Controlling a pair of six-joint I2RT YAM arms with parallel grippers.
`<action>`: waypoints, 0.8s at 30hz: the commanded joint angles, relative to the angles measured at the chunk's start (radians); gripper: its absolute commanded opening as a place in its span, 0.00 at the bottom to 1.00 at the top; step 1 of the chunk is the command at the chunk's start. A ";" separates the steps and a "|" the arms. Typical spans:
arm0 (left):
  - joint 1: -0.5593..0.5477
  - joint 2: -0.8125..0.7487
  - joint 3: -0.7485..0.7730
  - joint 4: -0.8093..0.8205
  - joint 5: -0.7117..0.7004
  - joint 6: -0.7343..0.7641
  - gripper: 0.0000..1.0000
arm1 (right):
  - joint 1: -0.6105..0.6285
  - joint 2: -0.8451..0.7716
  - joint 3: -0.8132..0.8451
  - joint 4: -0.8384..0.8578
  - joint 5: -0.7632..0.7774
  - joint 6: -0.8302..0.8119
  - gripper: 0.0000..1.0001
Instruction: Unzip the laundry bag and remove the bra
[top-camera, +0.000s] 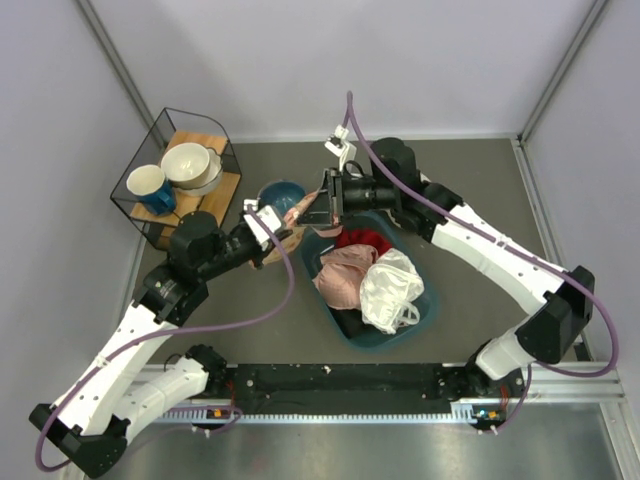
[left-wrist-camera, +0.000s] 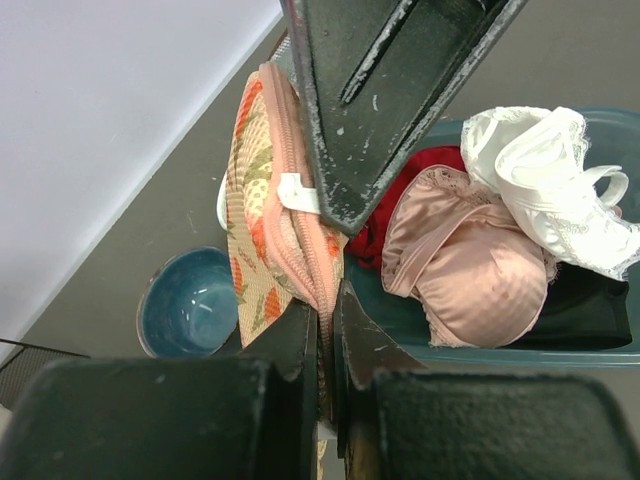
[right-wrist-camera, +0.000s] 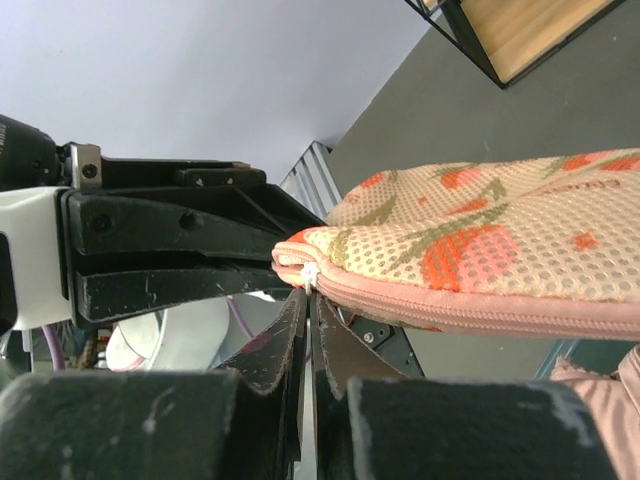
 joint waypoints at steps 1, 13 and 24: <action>0.000 -0.025 0.024 0.055 0.001 0.017 0.00 | -0.045 -0.069 -0.058 0.020 0.012 0.002 0.00; 0.000 -0.068 0.018 0.026 -0.067 0.072 0.00 | -0.266 -0.183 -0.231 0.016 -0.045 -0.021 0.00; 0.000 -0.104 -0.028 -0.010 -0.049 0.024 0.00 | -0.122 -0.146 -0.136 0.012 -0.068 -0.035 0.00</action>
